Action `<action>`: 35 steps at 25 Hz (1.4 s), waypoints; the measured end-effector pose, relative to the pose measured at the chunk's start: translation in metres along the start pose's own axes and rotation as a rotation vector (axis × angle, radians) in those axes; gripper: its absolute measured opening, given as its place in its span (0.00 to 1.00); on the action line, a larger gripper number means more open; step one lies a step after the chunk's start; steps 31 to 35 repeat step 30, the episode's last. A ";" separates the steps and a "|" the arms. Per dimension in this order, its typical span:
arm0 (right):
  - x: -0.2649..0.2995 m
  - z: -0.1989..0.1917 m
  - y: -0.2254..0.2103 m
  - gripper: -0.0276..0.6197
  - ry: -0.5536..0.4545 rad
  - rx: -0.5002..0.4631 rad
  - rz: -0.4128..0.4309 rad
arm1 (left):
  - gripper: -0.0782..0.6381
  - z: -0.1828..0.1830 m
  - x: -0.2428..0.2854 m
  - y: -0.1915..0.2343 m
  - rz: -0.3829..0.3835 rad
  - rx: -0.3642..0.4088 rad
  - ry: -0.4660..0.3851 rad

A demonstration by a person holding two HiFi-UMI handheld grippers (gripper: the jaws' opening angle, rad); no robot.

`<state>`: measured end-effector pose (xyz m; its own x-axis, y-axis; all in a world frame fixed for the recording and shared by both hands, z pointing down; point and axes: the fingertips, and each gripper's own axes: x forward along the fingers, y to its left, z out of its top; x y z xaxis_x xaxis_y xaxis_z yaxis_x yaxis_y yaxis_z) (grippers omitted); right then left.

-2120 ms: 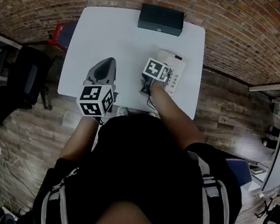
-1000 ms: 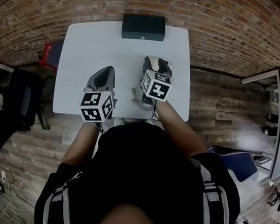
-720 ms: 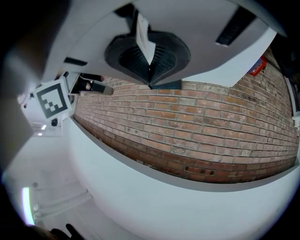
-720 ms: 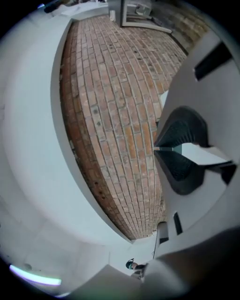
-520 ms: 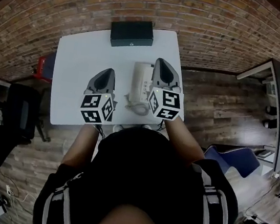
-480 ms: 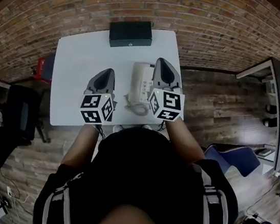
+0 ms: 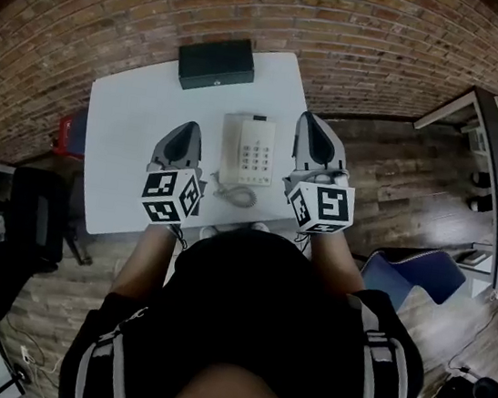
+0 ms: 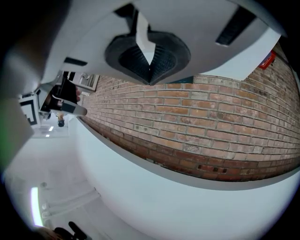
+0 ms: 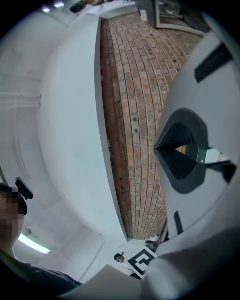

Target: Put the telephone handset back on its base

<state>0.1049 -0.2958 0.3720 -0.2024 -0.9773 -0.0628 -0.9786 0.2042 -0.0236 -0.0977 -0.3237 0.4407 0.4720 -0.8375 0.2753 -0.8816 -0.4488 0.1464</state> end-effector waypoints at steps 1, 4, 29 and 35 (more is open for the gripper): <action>-0.001 -0.002 -0.002 0.04 0.001 0.003 0.005 | 0.11 0.000 0.001 -0.002 -0.001 0.002 0.002; -0.005 -0.015 -0.006 0.04 0.024 0.010 0.013 | 0.11 -0.001 0.003 -0.009 -0.013 0.007 0.006; 0.000 -0.046 0.014 0.04 0.104 0.008 0.029 | 0.11 -0.007 -0.006 -0.002 -0.009 -0.005 0.017; 0.000 -0.047 0.013 0.04 0.107 -0.006 0.018 | 0.11 -0.007 -0.005 -0.002 -0.009 -0.005 0.017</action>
